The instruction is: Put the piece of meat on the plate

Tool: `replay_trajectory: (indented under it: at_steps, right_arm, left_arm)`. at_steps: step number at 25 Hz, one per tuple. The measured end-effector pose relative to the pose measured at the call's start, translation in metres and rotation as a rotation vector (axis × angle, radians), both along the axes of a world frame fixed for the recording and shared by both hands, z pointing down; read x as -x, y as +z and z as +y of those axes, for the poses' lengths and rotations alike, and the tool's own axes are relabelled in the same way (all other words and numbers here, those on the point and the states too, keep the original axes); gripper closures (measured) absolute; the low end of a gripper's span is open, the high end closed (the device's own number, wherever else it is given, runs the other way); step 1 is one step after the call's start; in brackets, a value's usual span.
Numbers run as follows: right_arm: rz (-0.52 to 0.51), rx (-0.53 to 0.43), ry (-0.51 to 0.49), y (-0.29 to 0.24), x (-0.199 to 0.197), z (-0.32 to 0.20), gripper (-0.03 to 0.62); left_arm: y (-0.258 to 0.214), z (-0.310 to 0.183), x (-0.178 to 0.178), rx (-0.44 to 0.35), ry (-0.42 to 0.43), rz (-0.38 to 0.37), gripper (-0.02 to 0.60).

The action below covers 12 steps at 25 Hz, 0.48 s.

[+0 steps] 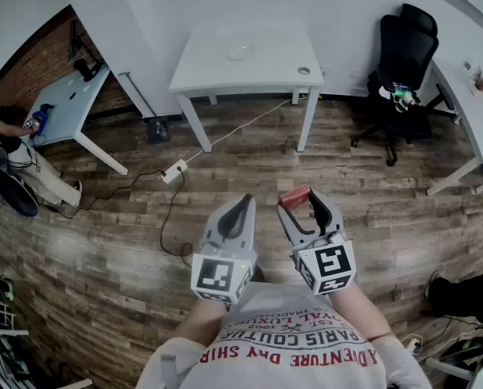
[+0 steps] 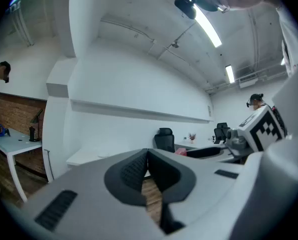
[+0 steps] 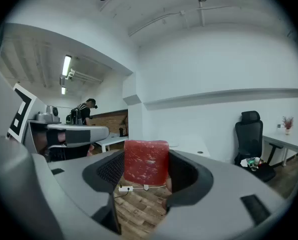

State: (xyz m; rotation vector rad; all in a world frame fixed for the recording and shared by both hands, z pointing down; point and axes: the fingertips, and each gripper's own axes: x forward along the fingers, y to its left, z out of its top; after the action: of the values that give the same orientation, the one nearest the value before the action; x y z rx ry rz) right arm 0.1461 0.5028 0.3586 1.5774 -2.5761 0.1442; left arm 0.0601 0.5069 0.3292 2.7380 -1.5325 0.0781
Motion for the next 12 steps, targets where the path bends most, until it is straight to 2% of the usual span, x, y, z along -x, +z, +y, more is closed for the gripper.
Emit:
replay_trajectory:
  at_steps: [4, 12]
  right_arm:
    - [0.004, 0.020, -0.006, 0.0064, -0.0027, -0.0011, 0.315]
    - [0.005, 0.032, -0.006, 0.0091, 0.0042, -0.0072, 0.315]
  left_arm:
    - [-0.0019, 0.0030, -0.0016, 0.005, 0.008, 0.026, 0.575]
    - [0.0013, -0.0048, 0.0046, 0.017, 0.015, 0.013, 0.575]
